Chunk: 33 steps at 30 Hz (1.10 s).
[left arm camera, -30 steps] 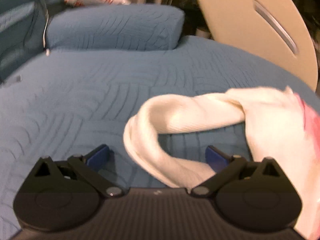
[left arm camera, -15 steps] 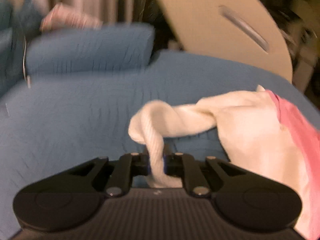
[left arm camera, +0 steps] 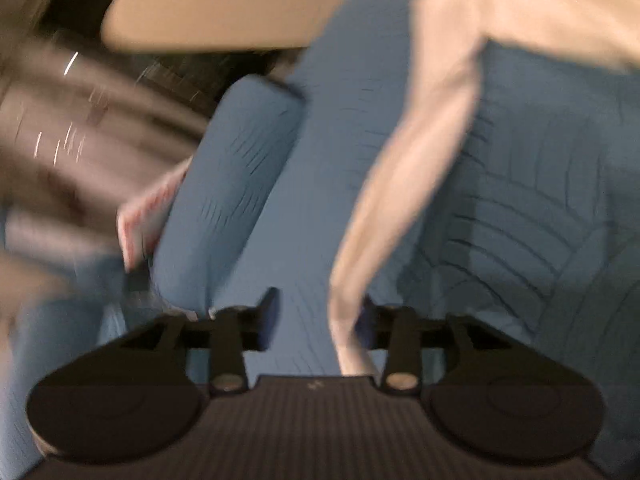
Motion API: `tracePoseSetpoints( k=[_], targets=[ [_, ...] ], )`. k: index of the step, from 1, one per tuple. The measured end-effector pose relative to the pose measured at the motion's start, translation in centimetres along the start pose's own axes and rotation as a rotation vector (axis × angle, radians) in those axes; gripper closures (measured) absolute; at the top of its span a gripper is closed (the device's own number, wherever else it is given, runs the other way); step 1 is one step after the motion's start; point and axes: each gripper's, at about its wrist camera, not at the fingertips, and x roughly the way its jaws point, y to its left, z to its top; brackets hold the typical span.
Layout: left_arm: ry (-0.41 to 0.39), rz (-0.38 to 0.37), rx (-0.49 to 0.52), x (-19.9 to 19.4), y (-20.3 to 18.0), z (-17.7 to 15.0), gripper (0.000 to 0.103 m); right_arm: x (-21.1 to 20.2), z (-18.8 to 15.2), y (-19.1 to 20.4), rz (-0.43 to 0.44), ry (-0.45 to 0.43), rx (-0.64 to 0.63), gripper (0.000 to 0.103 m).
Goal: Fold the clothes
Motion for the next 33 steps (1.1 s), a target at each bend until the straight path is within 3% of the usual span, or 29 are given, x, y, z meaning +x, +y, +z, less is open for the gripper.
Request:
tracePoseSetpoints(
  k=[3,4,6,9,11,12,14,15,16,19,20,21,23,25,26,28,30,33],
  targets=[
    [-0.052,-0.027,-0.147,-4.1,2.1,-0.1,0.017,0.5,-0.1,0.2,-0.023,0.031,-0.021,0.032],
    [-0.106,-0.073,-0.194,-6.7,2.8,0.3,0.016,0.7,-0.1,0.2,-0.031,0.042,-0.028,0.032],
    [-0.203,-0.209,-0.272,-10.0,4.2,0.7,0.009,1.0,-0.1,0.2,-0.046,0.059,-0.024,0.032],
    [-0.4,-0.537,-0.356,-15.2,7.1,0.4,0.0,1.4,-0.1,0.1,-0.055,0.069,-0.012,0.032],
    [-0.489,-0.718,-0.368,-17.2,8.2,0.4,0.0,1.7,-0.3,0.3,-0.057,0.074,-0.026,0.032],
    [-0.504,-0.759,-0.368,-17.6,8.3,0.4,0.0,1.7,-0.4,0.6,-0.06,0.077,-0.038,0.032],
    [-0.484,-0.761,-0.356,-17.0,7.8,0.6,0.0,1.9,-0.5,1.0,-0.067,0.086,-0.063,0.032],
    [-0.439,-0.636,-0.333,-16.4,6.7,1.1,0.0,2.0,-0.6,1.2,-0.071,0.092,-0.076,0.032],
    [-0.372,-0.44,-0.3,-15.6,5.1,1.7,0.0,2.3,-0.7,1.4,-0.078,0.093,-0.087,0.032],
    [-0.429,0.057,-0.11,-14.4,0.5,1.5,0.0,2.6,-0.9,1.8,-0.094,0.091,-0.109,0.032],
    [-0.438,0.138,-0.094,-14.1,-0.2,1.5,0.0,2.7,-1.0,2.0,-0.1,0.09,-0.116,0.032],
    [-0.436,0.173,-0.107,-13.7,-0.6,1.5,0.0,2.8,-1.1,2.1,-0.105,0.089,-0.123,0.032],
    [-0.394,0.106,-0.269,-13.1,0.5,1.2,0.0,3.2,-1.2,2.5,-0.109,0.093,-0.138,0.032],
    [-0.301,-0.125,-0.602,-11.3,3.4,0.1,0.0,3.9,-1.4,2.8,-0.121,0.105,-0.167,0.032],
    [-0.26,-0.21,-0.713,-10.4,4.4,-0.4,0.0,4.2,-1.5,3.1,-0.124,0.109,-0.189,0.032],
    [-0.091,-0.405,-0.908,-8.0,5.7,-1.2,0.0,4.8,-1.9,3.8,-0.128,0.117,-0.237,0.032],
    [-0.053,-0.448,-0.919,-7.8,5.7,-1.6,0.0,5.2,-2.6,4.9,-0.136,0.118,-0.32,0.032],
    [-0.067,-0.464,-0.823,-8.2,4.3,-1.4,0.0,5.8,-4.5,7.5,-0.119,0.129,-0.52,0.033]
  ],
)
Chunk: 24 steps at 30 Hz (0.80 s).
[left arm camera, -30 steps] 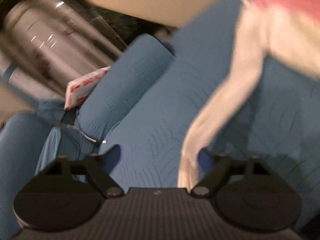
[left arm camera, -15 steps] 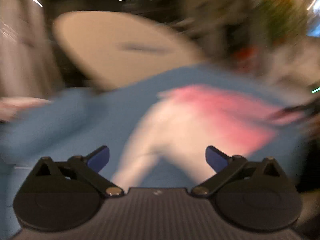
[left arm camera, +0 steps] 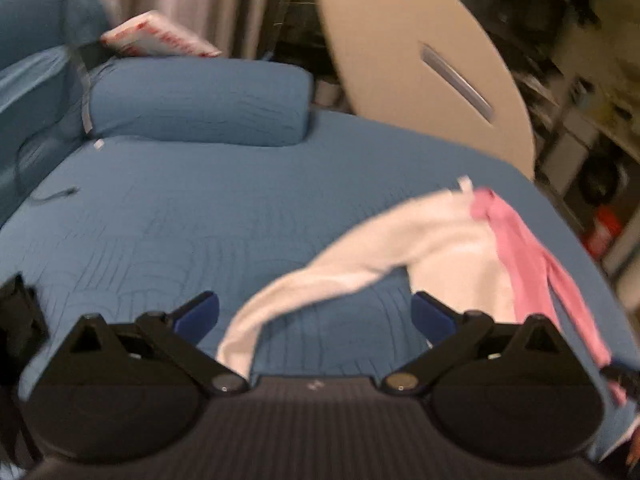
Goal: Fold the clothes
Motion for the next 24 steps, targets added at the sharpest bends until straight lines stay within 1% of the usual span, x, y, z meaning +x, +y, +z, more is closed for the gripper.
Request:
tracePoseSetpoints(
  k=[2,3,4,5,6,7,8,9,10,11,13,15,16,17,18,19,21,24],
  targets=[
    [-0.01,0.003,0.132,0.2,-1.8,-1.2,0.0,0.5,-0.6,3.0,-0.006,0.001,-0.176,0.033],
    [-0.005,0.017,0.198,0.8,-3.0,-1.7,0.0,0.9,-0.9,4.9,-0.004,-0.006,-0.271,0.033],
    [0.03,0.061,0.245,1.9,-4.3,-1.9,0.0,1.2,-1.4,6.9,0.007,-0.019,-0.366,0.033],
    [0.047,0.097,0.247,2.6,-5.0,-1.9,0.0,1.4,-2.0,8.9,0.027,-0.035,-0.457,0.034],
    [0.046,0.12,0.229,3.0,-5.4,-1.9,0.0,1.7,-2.5,11.0,0.047,-0.055,-0.543,0.034],
    [0.034,0.128,0.17,3.2,-5.3,-1.7,0.0,2.1,-3.1,13.1,0.065,-0.077,-0.627,0.034],
    [0.021,0.121,0.11,3.3,-4.7,-1.4,0.0,2.5,-3.6,15.1,0.084,-0.1,-0.711,0.034],
    [0.023,0.107,0.015,3.4,-3.7,-1.6,0.0,3.1,-4.0,17.0,0.084,-0.122,-0.772,0.034],
    [0.03,0.092,-0.109,3.3,-2.4,-2.0,0.0,3.8,-4.1,18.1,0.075,-0.131,-0.797,0.034],
    [0.04,0.093,-0.177,3.3,-1.5,-2.2,0.0,5.3,-4.0,19.7,0.061,-0.114,-0.805,0.034],
    [0.053,0.109,-0.247,3.0,-0.4,-2.4,0.0,7.9,-3.8,21.4,0.052,-0.05,-0.795,0.035],
    [0.042,0.101,-0.311,2.2,0.8,-2.8,0.0,9.8,-3.5,22.1,0.052,-0.083,-0.749,0.035],
    [0.038,0.091,-0.344,2.0,1.3,-3.2,0.0,10.2,-3.2,22.1,0.053,-0.067,-0.732,0.045],
    [0.046,0.08,-0.374,1.9,1.8,-3.4,0.0,10.5,-2.8,22.1,0.054,-0.038,-0.712,0.087],
    [0.057,0.067,-0.389,2.0,2.1,-3.5,0.0,10.7,-2.4,22.1,0.055,-0.009,-0.691,0.093],
    [0.065,0.054,-0.396,2.1,2.4,-3.4,0.0,10.2,-2.2,22.0,0.07,-0.002,-0.69,0.094],
    [0.082,0.043,-0.385,2.8,2.2,-3.2,0.0,8.0,-2.1,21.6,0.12,-0.011,-0.704,0.094],
    [0.116,0.034,-0.348,4.5,1.6,-2.6,0.0,3.5,-2.9,21.8,0.21,-0.028,-0.733,0.094]
  ],
)
